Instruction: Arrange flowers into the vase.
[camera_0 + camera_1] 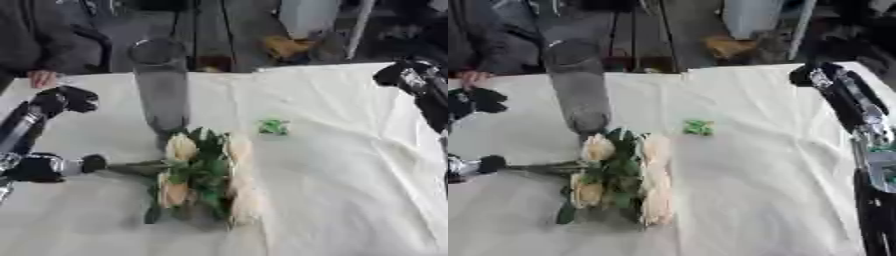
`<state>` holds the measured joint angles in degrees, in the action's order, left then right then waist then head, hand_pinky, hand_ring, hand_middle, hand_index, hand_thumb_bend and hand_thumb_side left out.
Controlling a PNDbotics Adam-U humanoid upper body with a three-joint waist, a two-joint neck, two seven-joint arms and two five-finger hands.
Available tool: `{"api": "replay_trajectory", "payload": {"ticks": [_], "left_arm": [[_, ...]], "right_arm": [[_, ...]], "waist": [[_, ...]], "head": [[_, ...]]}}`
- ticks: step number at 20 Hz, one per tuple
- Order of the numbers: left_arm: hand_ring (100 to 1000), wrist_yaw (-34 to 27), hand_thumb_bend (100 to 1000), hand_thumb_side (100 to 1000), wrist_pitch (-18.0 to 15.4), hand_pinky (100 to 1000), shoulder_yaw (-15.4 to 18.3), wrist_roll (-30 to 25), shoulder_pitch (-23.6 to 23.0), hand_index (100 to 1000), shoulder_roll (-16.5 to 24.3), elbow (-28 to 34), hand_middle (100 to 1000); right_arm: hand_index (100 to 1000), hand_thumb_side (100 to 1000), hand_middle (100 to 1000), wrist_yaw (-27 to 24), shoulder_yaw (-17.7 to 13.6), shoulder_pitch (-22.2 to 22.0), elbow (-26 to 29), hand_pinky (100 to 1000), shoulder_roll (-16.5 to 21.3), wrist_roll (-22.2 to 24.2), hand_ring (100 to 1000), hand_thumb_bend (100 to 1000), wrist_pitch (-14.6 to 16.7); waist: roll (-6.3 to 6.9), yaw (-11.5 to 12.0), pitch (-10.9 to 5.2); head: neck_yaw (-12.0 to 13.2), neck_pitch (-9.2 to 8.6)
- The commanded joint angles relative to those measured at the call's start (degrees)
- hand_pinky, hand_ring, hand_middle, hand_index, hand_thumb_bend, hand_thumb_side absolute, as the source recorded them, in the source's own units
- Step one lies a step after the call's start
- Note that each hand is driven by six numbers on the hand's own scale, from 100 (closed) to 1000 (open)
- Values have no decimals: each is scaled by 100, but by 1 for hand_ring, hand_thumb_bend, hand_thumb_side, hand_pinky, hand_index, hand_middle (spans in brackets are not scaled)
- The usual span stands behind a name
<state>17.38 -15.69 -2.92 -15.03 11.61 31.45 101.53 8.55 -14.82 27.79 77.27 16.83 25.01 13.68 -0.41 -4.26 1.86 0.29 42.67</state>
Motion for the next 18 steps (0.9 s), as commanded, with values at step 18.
{"api": "replay_trajectory", "payload": {"ticks": [18], "left_arm": [[689,1595,904,579,-185,749,-766,-922,818,746,255,-696,618]], "right_arm": [[706,818,543,37,3,95,87,793,39,35,754,100,-1]], "waist": [[8,-66,-77]], "head": [[8,-17]]}}
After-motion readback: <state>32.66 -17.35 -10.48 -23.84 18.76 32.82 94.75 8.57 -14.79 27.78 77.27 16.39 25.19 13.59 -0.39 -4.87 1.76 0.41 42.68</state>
